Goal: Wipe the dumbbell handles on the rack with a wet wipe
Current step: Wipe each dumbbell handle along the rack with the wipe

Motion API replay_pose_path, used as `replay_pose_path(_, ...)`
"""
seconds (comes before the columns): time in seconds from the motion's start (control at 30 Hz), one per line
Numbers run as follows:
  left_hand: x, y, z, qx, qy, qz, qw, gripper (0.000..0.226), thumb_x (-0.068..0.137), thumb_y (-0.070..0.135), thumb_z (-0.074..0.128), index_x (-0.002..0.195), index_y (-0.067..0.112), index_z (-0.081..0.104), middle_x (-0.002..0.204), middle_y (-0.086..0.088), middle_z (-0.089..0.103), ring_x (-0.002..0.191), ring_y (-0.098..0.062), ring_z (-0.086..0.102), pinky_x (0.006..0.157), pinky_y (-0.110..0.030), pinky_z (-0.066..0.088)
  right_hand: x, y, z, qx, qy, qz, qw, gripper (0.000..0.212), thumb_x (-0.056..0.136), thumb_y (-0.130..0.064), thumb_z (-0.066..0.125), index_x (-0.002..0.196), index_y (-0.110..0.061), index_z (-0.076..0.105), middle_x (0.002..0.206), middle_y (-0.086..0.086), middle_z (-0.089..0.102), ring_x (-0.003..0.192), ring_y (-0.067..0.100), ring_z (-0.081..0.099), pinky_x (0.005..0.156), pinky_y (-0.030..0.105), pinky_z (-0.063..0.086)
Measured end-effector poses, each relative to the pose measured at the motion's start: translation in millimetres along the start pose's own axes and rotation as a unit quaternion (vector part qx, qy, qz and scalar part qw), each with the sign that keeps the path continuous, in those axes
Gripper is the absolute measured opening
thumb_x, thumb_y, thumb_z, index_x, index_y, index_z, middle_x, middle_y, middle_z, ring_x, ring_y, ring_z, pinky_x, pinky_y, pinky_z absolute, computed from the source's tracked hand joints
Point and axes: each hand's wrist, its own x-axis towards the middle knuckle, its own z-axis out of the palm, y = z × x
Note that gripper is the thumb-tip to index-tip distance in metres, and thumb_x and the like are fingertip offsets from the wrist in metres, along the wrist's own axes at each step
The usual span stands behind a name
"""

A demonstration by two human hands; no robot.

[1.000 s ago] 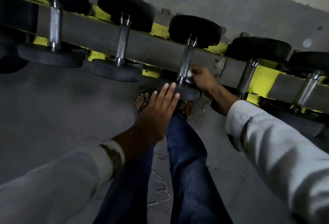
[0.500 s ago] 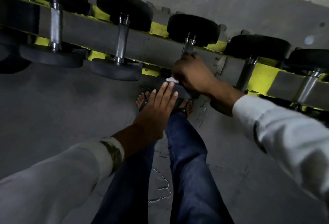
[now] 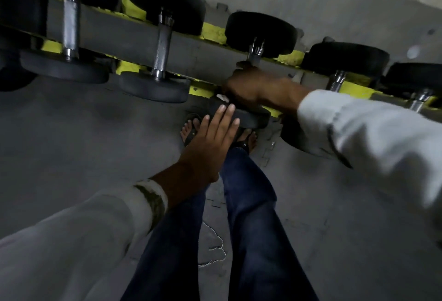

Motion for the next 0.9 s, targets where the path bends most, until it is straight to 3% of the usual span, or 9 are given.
replay_pose_path(0.1, -0.7, -0.3, -3.4, -0.001, -0.012, 0.002, 1.0, 0.13, 0.086, 0.064, 0.061, 0.153, -0.008, -0.023, 0.159, -0.038, -0.026, 0.153, -0.052, -0.009, 0.123, -0.059, 0.018, -26.6, 8.2, 18.3, 0.025, 0.15, -0.039, 0.988, 0.019, 0.084, -0.029, 0.052, 0.089, -0.022, 0.069, 0.08, 0.012, 0.065, 0.088, 0.034, 0.061, 0.095, 0.042, 0.042)
replay_pose_path(0.23, 0.9, -4.0, -2.1, 0.006, -0.005, 0.009, 1.0, 0.124, 0.093, 0.058, 0.059, 0.15, -0.009, -0.029, 0.159, -0.038, -0.026, 0.153, -0.052, -0.008, 0.123, -0.059, 0.019, -45.8, 5.1, 40.8, 0.2, 0.216, 0.03, 0.955, 0.013, 0.083, -0.023, 0.056, 0.092, -0.023, 0.065, 0.089, 0.006, 0.064, 0.09, 0.029, 0.057, 0.07, 0.038, 0.048)
replay_pose_path(0.4, 2.5, -5.9, 4.1, 0.009, 0.023, 0.006, 1.0, 0.116, 0.095, 0.05, 0.063, 0.155, -0.007, -0.018, 0.163, -0.037, -0.016, 0.154, -0.051, 0.003, 0.122, -0.058, 0.025, -53.2, -7.2, 58.4, 0.339, 0.277, 0.127, 0.89, 0.012, 0.076, -0.016, 0.06, 0.087, -0.013, 0.063, 0.088, 0.008, 0.066, 0.081, 0.031, 0.062, 0.066, 0.035, 0.045)
replay_pose_path(0.53, 2.0, -5.0, 2.4, 0.02, 0.021, 0.017, 0.999, 0.107, 0.099, 0.053, 0.053, 0.156, -0.006, -0.015, 0.163, -0.037, -0.013, 0.154, -0.051, 0.003, 0.122, -0.057, 0.025, -55.5, -7.1, 64.6, 0.438, 0.246, 0.251, 0.827, 0.001, 0.079, -0.022, 0.066, 0.079, -0.022, 0.065, 0.081, 0.0, 0.071, 0.078, 0.024, 0.067, 0.069, 0.035, 0.05)
replay_pose_path(0.6, 1.5, -5.1, 1.4, 0.019, 0.016, 0.014, 1.0, 0.112, 0.096, 0.059, 0.054, 0.157, -0.006, -0.014, 0.163, -0.038, -0.014, 0.154, -0.051, 0.002, 0.122, -0.057, 0.025, -41.4, 3.9, 84.1, 0.539, 0.207, 0.292, 0.762, 0.01, 0.072, -0.024, 0.068, 0.076, -0.032, 0.066, 0.082, -0.002, 0.072, 0.082, 0.023, 0.07, 0.076, 0.041, 0.057)
replay_pose_path(0.67, 1.3, -5.4, 1.7, 0.017, 0.018, 0.006, 1.0, 0.121, 0.091, 0.062, 0.061, 0.157, -0.007, -0.014, 0.163, -0.038, -0.013, 0.154, -0.051, 0.003, 0.121, -0.058, 0.026, -23.6, 10.2, 99.7, 0.591, 0.191, 0.29, 0.728, 0.02, 0.068, -0.025, 0.07, 0.084, -0.037, 0.07, 0.086, 0.001, 0.075, 0.085, 0.021, 0.072, 0.082, 0.048, 0.059)
replay_pose_path(0.73, 1.5, -5.1, 3.9, 0.015, 0.018, 0.004, 1.0, 0.122, 0.091, 0.06, 0.063, 0.156, -0.007, -0.016, 0.162, -0.038, -0.014, 0.154, -0.052, 0.003, 0.121, -0.058, 0.025, -18.5, 5.6, 85.7, 0.647, 0.187, 0.267, 0.689, 0.009, 0.083, -0.013, 0.072, 0.089, -0.018, 0.074, 0.083, 0.003, 0.075, 0.078, 0.013, 0.069, 0.077, 0.038, 0.061)
replay_pose_path(0.8, 1.5, -4.9, 3.6, 0.019, 0.012, 0.009, 1.0, 0.124, 0.091, 0.062, 0.063, 0.155, -0.008, -0.017, 0.162, -0.039, -0.015, 0.154, -0.052, 0.002, 0.122, -0.059, 0.024, -17.7, 7.3, 74.9, 0.7, 0.161, 0.253, 0.648, 0.018, 0.091, 0.005, 0.061, 0.081, -0.007, 0.07, 0.066, -0.005, 0.071, 0.06, 0.003, 0.064, 0.06, 0.021, 0.054)
replay_pose_path(0.9, 1.5, -5.3, 2.7, 0.022, 0.019, 0.005, 1.0, 0.121, 0.091, 0.061, 0.063, 0.158, -0.007, -0.011, 0.163, -0.039, -0.011, 0.154, -0.052, 0.005, 0.121, -0.057, 0.027, -19.0, 14.4, 77.6, 0.721, 0.129, 0.239, 0.638, 0.026, 0.087, 0.017, 0.052, 0.082, -0.001, 0.069, 0.06, -0.006, 0.068, 0.055, 0.003, 0.062, 0.054, 0.017, 0.05)
